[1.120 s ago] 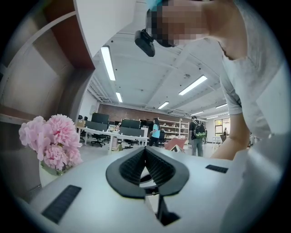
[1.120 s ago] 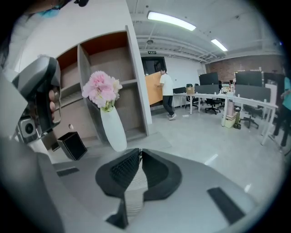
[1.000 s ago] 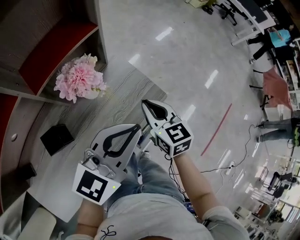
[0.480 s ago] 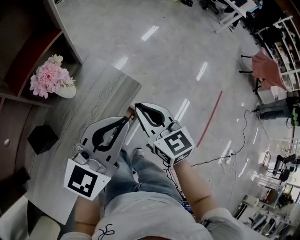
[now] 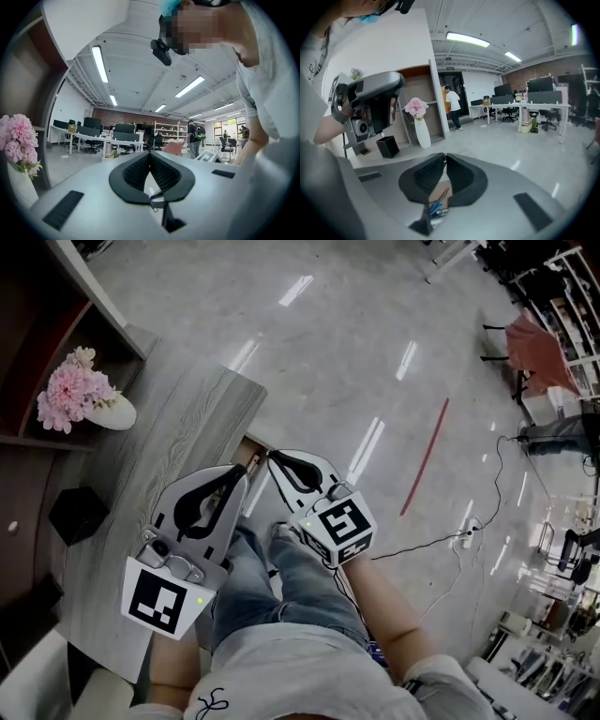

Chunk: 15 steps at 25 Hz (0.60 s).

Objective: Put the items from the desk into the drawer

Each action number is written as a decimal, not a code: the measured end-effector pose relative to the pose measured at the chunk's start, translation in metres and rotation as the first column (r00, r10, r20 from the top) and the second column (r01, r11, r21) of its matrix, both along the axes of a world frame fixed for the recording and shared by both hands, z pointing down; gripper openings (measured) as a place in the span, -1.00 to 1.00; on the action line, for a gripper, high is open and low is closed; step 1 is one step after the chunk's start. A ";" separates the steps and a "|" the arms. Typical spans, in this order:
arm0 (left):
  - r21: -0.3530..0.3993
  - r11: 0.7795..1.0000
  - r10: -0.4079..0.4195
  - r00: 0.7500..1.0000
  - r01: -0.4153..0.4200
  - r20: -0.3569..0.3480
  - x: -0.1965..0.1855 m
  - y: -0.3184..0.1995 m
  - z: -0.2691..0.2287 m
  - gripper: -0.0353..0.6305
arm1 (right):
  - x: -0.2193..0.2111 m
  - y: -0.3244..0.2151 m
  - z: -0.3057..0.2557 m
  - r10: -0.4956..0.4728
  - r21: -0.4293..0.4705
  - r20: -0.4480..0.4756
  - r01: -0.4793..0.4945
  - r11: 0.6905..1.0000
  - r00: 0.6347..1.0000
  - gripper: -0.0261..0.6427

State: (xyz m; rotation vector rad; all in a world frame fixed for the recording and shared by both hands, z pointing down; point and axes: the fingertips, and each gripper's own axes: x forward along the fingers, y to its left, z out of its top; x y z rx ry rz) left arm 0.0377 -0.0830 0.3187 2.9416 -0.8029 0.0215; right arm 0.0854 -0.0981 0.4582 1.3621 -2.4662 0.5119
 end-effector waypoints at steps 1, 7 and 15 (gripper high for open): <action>-0.001 1.000 0.001 1.000 -0.001 0.003 0.000 0.000 0.002 -0.86 | 0.000 0.001 0.007 0.003 -0.012 0.002 -0.003 1.000 1.000 -0.83; -0.021 1.000 0.005 1.000 -0.005 0.012 -0.001 -0.009 0.015 -0.86 | -0.003 -0.001 0.058 0.019 -0.094 -0.013 -0.020 0.995 1.000 -0.83; -0.051 0.998 0.036 0.999 -0.035 0.026 -0.004 -0.026 0.044 -0.86 | -0.012 -0.011 0.129 0.031 -0.203 -0.040 -0.038 0.979 0.999 -0.83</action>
